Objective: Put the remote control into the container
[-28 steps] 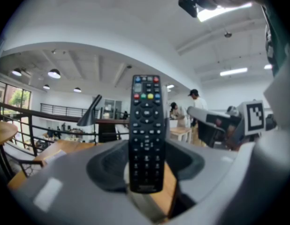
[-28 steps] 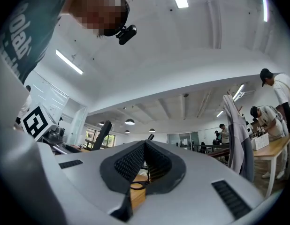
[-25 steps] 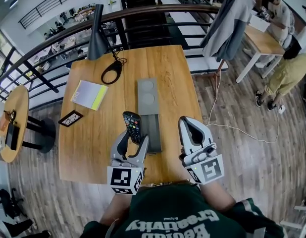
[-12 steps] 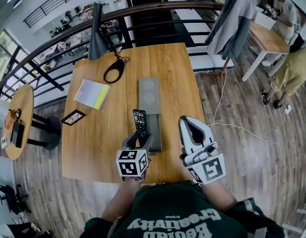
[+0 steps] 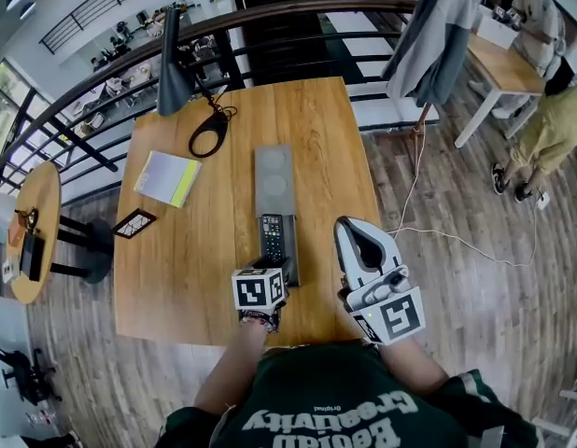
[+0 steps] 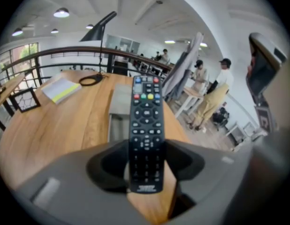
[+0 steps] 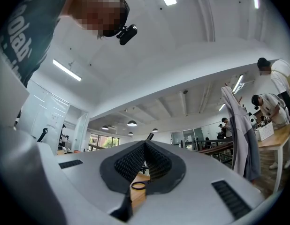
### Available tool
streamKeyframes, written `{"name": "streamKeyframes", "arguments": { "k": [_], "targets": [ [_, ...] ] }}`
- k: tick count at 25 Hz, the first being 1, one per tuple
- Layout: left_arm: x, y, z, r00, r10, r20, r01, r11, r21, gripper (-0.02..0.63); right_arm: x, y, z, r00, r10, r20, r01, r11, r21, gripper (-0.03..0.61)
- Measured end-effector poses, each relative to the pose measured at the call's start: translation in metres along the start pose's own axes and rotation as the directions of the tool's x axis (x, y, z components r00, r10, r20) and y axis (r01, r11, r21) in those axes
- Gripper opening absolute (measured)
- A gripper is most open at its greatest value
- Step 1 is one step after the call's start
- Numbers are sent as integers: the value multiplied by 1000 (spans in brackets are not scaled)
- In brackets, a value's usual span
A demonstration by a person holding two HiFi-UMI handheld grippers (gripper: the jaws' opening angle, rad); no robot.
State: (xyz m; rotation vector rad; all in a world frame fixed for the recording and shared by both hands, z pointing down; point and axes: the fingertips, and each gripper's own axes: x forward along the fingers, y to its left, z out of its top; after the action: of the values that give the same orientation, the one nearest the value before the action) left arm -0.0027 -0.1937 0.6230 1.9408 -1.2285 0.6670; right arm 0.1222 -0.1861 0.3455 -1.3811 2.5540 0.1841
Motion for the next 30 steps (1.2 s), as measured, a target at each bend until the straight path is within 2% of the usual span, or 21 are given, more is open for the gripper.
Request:
{"name": "streamKeyframes", "arguments": {
  "k": [6,9,25,30],
  "targets": [
    [25,16,-11,995,51,-85,-51,999,-7,236,9,6,-6,1000,28,-5,-28,1000,7,15],
    [35,23,-19,991,48,-123,-53,998,-35,236,13,11,-9,999,46,-9,-46,999,10,15],
    [79,47,-47,955,86,-284,-109,992,-68,236,30,19,-29,994,96,-51,-94,995,32,15],
    [90,47,-51,947,58,-316,-97,989,-110,236,38,20,-33,993,99,-61,-98,995,20,15]
  ]
}}
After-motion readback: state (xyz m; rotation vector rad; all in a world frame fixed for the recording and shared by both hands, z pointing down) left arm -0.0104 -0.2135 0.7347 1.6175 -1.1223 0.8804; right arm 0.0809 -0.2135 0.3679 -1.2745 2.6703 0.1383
